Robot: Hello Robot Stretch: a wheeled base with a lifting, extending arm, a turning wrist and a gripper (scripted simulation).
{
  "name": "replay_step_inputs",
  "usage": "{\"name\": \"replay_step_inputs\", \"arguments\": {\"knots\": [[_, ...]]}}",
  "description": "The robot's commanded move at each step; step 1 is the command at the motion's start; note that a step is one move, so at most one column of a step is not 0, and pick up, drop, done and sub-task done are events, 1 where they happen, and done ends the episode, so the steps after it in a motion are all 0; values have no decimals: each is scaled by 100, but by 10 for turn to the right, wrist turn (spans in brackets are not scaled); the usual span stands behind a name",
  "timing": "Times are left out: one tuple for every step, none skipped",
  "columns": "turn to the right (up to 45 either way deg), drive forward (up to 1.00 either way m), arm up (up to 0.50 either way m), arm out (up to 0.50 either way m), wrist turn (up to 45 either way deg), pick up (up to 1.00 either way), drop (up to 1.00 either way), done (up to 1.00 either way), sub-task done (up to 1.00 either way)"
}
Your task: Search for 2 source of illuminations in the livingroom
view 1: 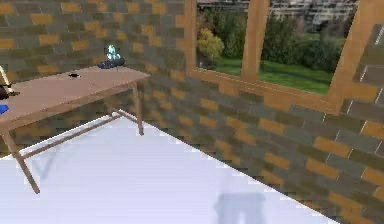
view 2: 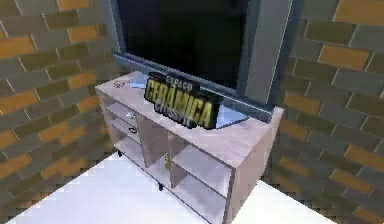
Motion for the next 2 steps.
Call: {"name": "replay_step_inputs", "arguments": {"knots": [[420, 0, 0, 0, 0, 0, 0, 0, 0], [0, 30, 0, 0, 0, 0, 0, 0, 0]]}}
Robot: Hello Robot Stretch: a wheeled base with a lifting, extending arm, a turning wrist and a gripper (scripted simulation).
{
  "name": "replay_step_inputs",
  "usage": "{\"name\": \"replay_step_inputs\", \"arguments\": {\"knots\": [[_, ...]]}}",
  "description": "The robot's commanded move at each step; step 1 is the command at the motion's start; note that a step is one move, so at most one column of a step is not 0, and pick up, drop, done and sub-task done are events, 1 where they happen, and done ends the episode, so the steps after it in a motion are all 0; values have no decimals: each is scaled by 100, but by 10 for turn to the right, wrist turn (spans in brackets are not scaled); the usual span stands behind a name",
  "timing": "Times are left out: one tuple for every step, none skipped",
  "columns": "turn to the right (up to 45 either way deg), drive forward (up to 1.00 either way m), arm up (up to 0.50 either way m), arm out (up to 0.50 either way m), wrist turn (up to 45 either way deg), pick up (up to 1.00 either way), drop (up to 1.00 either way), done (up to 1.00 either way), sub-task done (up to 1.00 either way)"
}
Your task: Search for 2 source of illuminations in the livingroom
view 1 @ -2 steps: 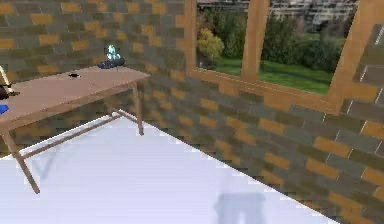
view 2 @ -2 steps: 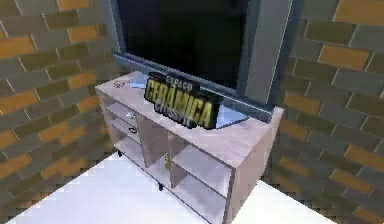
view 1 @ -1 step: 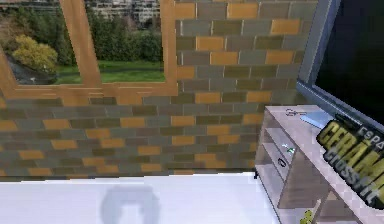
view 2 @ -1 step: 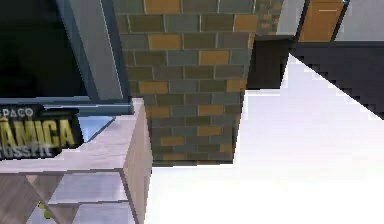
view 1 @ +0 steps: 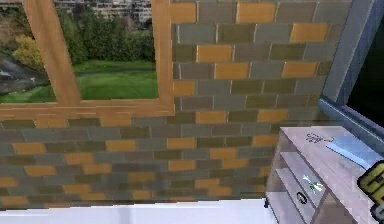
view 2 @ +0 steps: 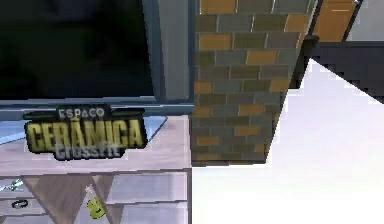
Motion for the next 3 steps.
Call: {"name": "replay_step_inputs", "arguments": {"knots": [[450, 0, 0, 0, 0, 0, 0, 0, 0], [0, 0, 0, 0, 0, 0, 0, 0, 100], [-450, 0, 0, 0, 0, 0, 0, 0, 0]]}}
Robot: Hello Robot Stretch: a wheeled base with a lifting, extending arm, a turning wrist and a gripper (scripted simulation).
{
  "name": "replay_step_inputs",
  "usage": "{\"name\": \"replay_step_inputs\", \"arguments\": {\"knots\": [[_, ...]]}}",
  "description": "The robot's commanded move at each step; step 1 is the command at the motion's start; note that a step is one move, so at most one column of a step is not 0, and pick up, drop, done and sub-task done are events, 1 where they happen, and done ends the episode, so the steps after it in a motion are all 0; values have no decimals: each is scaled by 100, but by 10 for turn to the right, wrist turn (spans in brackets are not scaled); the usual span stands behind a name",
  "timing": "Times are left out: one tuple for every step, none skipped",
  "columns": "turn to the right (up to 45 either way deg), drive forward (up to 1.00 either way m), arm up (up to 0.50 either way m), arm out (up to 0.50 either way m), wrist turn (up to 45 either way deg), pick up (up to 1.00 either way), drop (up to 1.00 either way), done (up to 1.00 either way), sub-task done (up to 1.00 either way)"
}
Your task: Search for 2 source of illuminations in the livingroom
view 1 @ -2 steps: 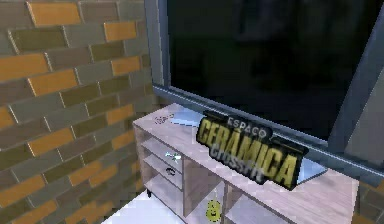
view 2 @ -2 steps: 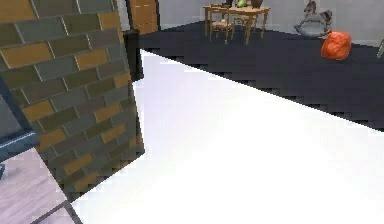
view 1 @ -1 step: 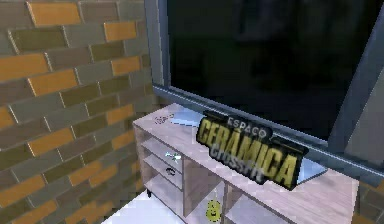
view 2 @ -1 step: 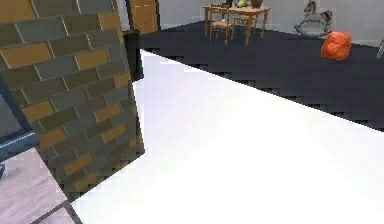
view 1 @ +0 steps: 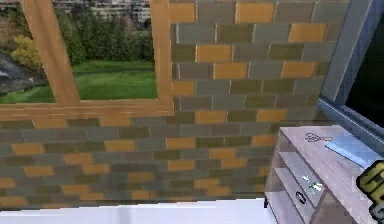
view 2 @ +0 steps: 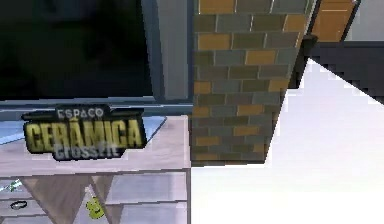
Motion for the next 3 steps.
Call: {"name": "replay_step_inputs", "arguments": {"knots": [[-450, 0, 0, 0, 0, 0, 0, 0, 0], [-450, 0, 0, 0, 0, 0, 0, 0, 0], [0, 100, 0, 0, 0, 0, 0, 0, 0]]}}
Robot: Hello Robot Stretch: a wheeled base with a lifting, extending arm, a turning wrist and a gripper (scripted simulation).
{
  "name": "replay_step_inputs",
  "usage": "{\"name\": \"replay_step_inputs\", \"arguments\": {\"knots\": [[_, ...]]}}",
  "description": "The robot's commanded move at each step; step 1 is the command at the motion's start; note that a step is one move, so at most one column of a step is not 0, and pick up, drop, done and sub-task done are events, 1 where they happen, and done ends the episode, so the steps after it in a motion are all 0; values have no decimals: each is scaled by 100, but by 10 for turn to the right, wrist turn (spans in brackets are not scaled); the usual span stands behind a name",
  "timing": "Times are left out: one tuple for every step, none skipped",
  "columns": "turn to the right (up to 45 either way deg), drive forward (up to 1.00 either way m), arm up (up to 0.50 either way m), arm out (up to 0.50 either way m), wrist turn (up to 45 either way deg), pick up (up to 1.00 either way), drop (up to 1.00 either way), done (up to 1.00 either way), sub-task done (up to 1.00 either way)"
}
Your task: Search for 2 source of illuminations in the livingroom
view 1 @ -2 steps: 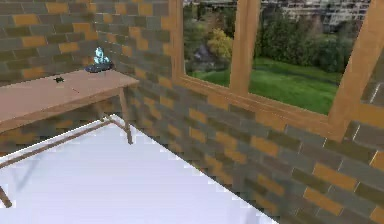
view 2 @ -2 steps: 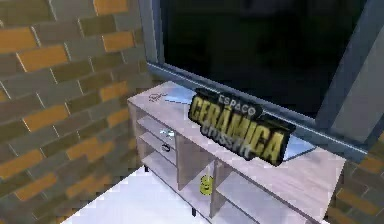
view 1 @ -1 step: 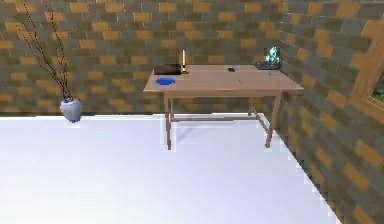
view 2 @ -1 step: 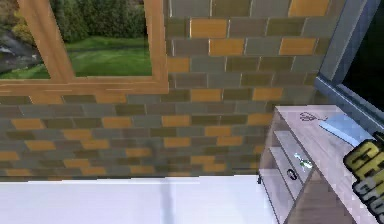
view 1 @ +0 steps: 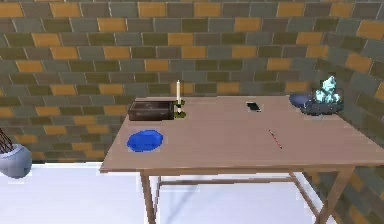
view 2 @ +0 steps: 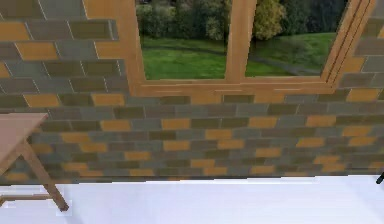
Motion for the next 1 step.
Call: {"name": "replay_step_inputs", "arguments": {"knots": [[-120, 0, 0, 0, 0, 0, 0, 0, 0]]}}
